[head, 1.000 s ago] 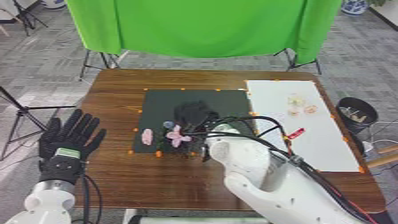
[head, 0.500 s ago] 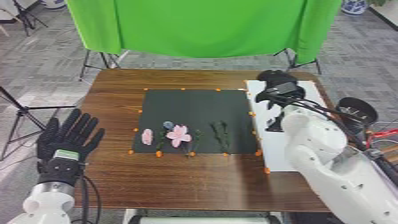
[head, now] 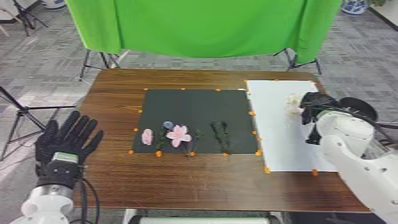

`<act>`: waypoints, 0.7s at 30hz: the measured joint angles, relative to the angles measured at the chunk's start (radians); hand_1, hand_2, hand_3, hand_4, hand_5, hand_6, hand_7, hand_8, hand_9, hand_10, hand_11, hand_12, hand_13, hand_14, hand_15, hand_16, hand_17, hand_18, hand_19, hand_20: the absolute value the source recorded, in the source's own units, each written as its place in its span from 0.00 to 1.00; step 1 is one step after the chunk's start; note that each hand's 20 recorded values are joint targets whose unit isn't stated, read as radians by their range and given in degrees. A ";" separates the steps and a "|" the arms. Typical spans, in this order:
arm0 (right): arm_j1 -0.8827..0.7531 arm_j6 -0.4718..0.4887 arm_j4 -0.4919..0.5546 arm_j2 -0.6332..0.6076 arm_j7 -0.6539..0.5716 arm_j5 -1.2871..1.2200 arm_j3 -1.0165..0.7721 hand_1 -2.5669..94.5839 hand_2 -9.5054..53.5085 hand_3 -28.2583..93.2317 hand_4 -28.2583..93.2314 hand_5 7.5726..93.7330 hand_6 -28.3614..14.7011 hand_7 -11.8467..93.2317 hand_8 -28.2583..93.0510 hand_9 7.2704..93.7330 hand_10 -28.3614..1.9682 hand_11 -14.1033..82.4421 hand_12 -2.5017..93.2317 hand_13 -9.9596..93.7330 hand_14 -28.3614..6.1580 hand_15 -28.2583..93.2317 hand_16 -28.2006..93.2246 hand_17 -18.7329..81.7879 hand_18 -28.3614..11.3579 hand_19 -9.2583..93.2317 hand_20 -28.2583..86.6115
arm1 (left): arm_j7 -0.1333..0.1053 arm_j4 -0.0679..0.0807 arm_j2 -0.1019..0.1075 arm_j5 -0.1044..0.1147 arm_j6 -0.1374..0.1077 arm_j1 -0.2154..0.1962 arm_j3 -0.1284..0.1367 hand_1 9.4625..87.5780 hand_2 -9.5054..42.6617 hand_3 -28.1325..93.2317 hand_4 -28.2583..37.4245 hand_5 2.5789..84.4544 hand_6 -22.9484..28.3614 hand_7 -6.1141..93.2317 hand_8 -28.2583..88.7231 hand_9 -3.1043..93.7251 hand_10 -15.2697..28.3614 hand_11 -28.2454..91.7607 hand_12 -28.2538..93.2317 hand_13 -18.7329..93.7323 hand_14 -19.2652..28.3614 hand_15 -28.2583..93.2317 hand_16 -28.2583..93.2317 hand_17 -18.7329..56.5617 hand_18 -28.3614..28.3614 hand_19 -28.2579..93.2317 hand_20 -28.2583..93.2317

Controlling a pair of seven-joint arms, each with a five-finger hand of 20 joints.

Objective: Arrange flowers

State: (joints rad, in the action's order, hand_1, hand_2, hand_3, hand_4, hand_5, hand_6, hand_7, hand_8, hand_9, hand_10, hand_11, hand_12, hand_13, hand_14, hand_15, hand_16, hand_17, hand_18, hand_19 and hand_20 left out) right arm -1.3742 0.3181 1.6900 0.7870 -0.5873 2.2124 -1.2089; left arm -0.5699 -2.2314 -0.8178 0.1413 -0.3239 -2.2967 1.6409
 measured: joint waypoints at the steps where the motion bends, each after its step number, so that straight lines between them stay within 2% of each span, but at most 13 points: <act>1: 0.003 -0.002 0.000 0.007 0.003 0.000 0.004 0.66 0.00 0.75 0.00 0.51 0.67 0.27 0.12 0.50 0.66 0.23 0.14 0.75 0.69 0.52 0.53 0.50 0.19 0.84 0.57 | 0.000 -0.001 0.000 0.000 0.000 -0.001 0.000 0.24 0.50 0.82 0.00 0.48 0.63 0.23 0.16 0.43 0.72 0.43 0.34 0.42 0.73 0.56 0.18 0.14 0.77 0.57 0.32; 3: 0.007 -0.012 0.000 0.016 0.008 0.000 0.014 0.66 0.00 0.75 0.00 0.52 0.67 0.27 0.12 0.51 0.66 0.24 0.14 0.75 0.69 0.52 0.53 0.50 0.20 0.84 0.57 | -0.001 -0.002 0.000 -0.001 0.000 -0.002 0.000 0.24 0.50 0.82 0.00 0.48 0.63 0.23 0.16 0.43 0.72 0.43 0.34 0.42 0.73 0.56 0.18 0.14 0.77 0.57 0.32; 5: 0.012 -0.015 0.000 0.021 0.013 0.000 0.027 0.66 0.00 0.74 0.00 0.56 0.70 0.28 0.12 0.57 0.68 0.25 0.14 0.77 0.69 0.51 0.54 0.50 0.20 0.84 0.57 | -0.003 -0.004 0.000 0.000 -0.001 -0.004 0.000 0.24 0.50 0.82 0.00 0.48 0.63 0.23 0.16 0.43 0.72 0.43 0.34 0.42 0.73 0.56 0.18 0.14 0.77 0.57 0.32; 8: 0.024 -0.014 -0.003 0.024 0.019 0.001 0.055 0.66 0.00 0.73 0.00 0.59 0.71 0.28 0.12 0.60 0.69 0.25 0.15 0.78 0.69 0.51 0.54 0.50 0.21 0.85 0.57 | -0.004 -0.007 0.000 0.000 -0.002 -0.008 0.001 0.24 0.50 0.82 0.00 0.48 0.63 0.23 0.16 0.43 0.72 0.43 0.34 0.42 0.73 0.56 0.18 0.14 0.77 0.57 0.32; 9: 0.029 -0.014 -0.007 0.026 0.018 0.001 0.064 0.66 0.00 0.73 0.00 0.63 0.72 0.29 0.15 0.66 0.70 0.24 0.18 0.80 0.69 0.51 0.55 0.51 0.21 0.85 0.58 | -0.004 -0.007 -0.001 0.000 -0.002 -0.009 0.001 0.24 0.50 0.82 0.00 0.48 0.63 0.23 0.16 0.43 0.72 0.43 0.34 0.42 0.73 0.56 0.18 0.14 0.77 0.57 0.32; 11: 0.035 -0.014 -0.016 0.031 0.015 0.002 0.073 0.67 0.00 0.72 0.00 0.75 0.73 0.31 0.21 0.83 0.71 0.20 0.31 0.83 0.68 0.52 0.55 0.52 0.21 0.85 0.58 | -0.003 -0.007 -0.002 0.001 -0.002 -0.009 0.000 0.24 0.50 0.82 0.00 0.48 0.63 0.23 0.16 0.43 0.72 0.43 0.34 0.42 0.73 0.56 0.18 0.14 0.77 0.57 0.32; 13: 0.036 -0.018 -0.021 0.036 0.008 0.002 0.075 0.68 0.01 0.72 0.00 0.81 0.74 0.33 0.24 0.91 0.72 0.21 0.39 0.84 0.68 0.53 0.56 0.53 0.21 0.85 0.59 | -0.003 -0.007 -0.003 0.001 -0.002 -0.009 0.000 0.24 0.50 0.82 0.00 0.48 0.63 0.23 0.16 0.43 0.72 0.43 0.34 0.42 0.73 0.56 0.18 0.14 0.77 0.57 0.32; 18: 0.027 -0.041 -0.018 0.037 0.003 0.013 0.072 0.68 0.00 0.73 0.00 0.83 0.74 0.34 0.25 0.95 0.71 0.22 0.43 0.85 0.68 0.53 0.57 0.53 0.20 0.85 0.59 | -0.003 -0.007 -0.005 0.002 -0.002 -0.011 0.000 0.24 0.50 0.82 0.00 0.48 0.63 0.23 0.16 0.43 0.72 0.43 0.34 0.42 0.73 0.56 0.18 0.14 0.77 0.57 0.32; 21: 0.004 -0.086 -0.004 0.032 0.003 0.019 0.068 0.67 0.00 0.74 0.00 0.83 0.74 0.34 0.25 0.95 0.71 0.22 0.43 0.85 0.68 0.52 0.57 0.53 0.20 0.85 0.59 | -0.003 -0.007 -0.006 0.002 -0.002 -0.013 0.001 0.24 0.50 0.82 0.00 0.48 0.63 0.23 0.16 0.43 0.72 0.43 0.34 0.42 0.73 0.56 0.18 0.14 0.77 0.57 0.32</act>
State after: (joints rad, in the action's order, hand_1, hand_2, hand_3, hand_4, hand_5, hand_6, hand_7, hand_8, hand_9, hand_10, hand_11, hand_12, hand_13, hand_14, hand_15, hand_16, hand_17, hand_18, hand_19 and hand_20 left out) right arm -1.3705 0.2323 1.6862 0.8195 -0.5844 2.2317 -1.1407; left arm -0.5730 -2.2388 -0.8236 0.1435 -0.3262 -2.3095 1.6419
